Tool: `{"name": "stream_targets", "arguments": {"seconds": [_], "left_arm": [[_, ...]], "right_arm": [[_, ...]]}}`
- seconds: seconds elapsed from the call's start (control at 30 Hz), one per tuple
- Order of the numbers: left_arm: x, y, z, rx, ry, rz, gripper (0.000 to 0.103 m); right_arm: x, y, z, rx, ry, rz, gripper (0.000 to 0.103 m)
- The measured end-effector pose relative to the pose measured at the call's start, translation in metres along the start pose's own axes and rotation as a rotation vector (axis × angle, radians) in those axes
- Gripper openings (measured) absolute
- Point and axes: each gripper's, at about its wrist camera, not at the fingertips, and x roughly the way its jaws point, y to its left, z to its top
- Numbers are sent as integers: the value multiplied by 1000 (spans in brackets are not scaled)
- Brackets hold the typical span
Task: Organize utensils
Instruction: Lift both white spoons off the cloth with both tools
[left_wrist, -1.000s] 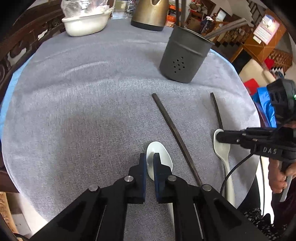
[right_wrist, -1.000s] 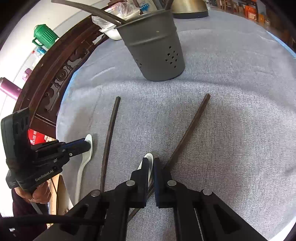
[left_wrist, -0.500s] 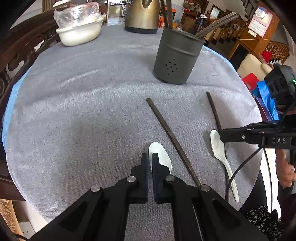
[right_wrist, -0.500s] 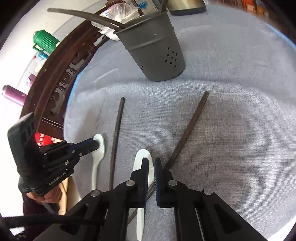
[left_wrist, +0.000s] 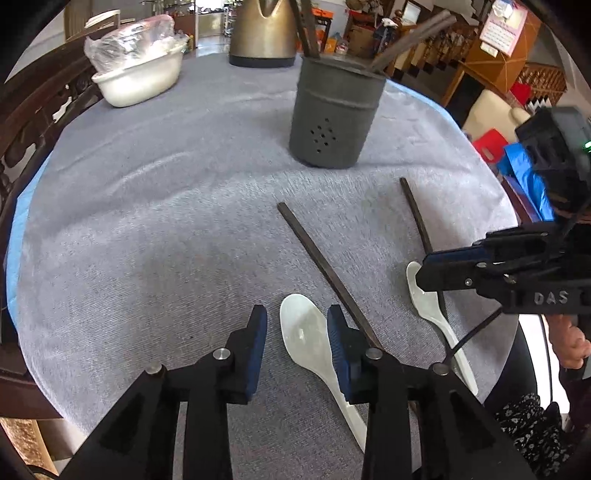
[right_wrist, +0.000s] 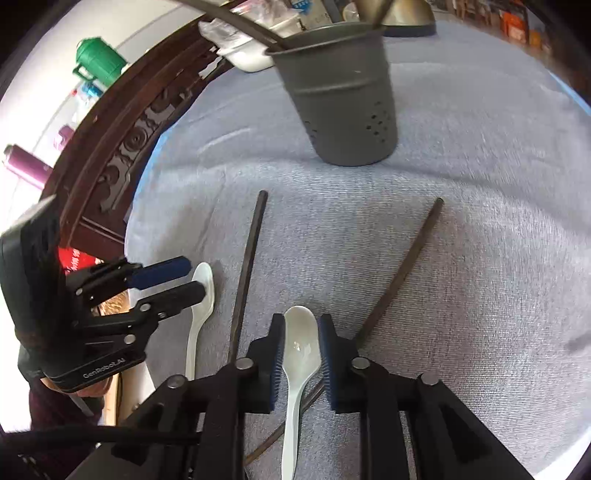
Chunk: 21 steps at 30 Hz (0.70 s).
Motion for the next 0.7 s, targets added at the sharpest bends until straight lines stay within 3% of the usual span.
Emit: {"name": "stream_targets", "arguments": {"seconds": [0.13, 0.17, 0.2, 0.3, 0.5, 0.7], "left_arm": [[8, -4, 2, 12, 17, -22, 33], [10, -3, 2, 8, 21, -26, 30], [10, -3, 1, 8, 13, -22, 19], [10, -1, 1, -4, 18, -30, 9], [5, -4, 2, 18, -1, -5, 7], [4, -8, 3, 32, -7, 9, 7]], "right_arm": [[5, 8, -1, -40, 21, -14, 27], [7, 9, -2, -44, 26, -21, 27], [9, 11, -2, -48, 31, -35, 29], [18, 15, -3, -68, 64, -71, 29], [12, 24, -3, -100, 67, -70, 31], [26, 35, -4, -139, 83, -132, 34]]}}
